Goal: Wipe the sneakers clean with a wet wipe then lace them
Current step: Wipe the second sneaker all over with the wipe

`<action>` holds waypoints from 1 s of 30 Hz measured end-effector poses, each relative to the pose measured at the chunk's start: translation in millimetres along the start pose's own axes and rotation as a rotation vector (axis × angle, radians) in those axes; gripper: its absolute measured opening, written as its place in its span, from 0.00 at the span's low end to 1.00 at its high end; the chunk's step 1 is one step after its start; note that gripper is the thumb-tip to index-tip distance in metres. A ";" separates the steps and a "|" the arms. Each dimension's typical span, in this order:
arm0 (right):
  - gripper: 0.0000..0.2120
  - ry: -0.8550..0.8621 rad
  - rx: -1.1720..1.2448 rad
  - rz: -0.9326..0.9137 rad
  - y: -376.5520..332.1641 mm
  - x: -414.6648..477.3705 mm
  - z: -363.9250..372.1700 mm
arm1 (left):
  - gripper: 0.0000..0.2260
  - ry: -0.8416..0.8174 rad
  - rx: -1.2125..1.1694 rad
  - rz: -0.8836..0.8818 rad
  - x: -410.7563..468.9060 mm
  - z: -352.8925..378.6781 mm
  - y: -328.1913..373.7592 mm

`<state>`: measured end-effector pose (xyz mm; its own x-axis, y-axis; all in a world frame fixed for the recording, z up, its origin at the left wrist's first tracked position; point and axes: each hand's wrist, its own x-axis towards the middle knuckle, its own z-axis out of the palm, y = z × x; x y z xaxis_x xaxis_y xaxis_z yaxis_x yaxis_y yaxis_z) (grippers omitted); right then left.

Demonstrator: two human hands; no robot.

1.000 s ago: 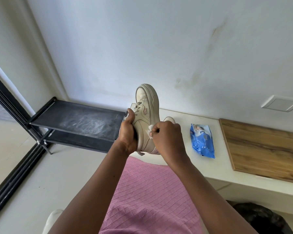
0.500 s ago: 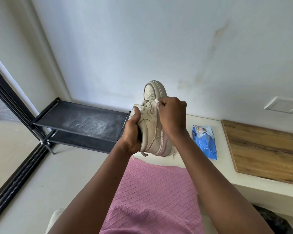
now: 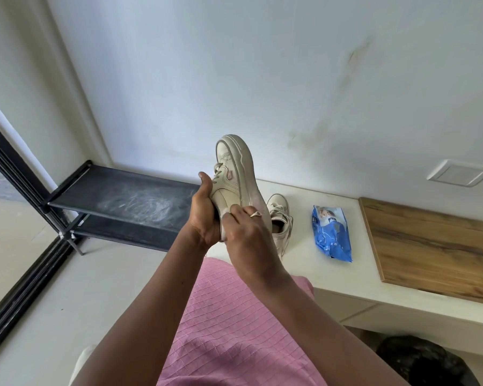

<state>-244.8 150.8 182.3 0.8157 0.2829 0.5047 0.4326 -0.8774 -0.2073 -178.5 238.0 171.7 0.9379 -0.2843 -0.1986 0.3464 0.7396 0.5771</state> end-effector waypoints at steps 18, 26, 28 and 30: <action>0.14 0.090 0.148 -0.226 26.6 0.9 -5.1 | 0.17 -0.020 0.064 -0.079 -15.8 5.5 0.6; 0.08 0.308 0.200 0.124 59.8 64.8 -9.8 | 0.16 0.013 0.154 -0.014 -23.7 13.7 0.1; 0.05 0.326 0.200 0.160 67.2 79.8 -12.0 | 0.17 0.034 0.189 -0.017 -23.7 14.8 0.9; 0.03 0.336 0.205 0.215 73.8 93.9 -13.8 | 0.16 0.041 0.209 -0.053 -26.4 17.5 1.2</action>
<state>-141.7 107.3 225.9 0.7397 -0.0687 0.6695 0.3622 -0.7978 -0.4821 -203.2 235.8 191.5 0.9201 -0.2909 -0.2625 0.3878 0.5808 0.7157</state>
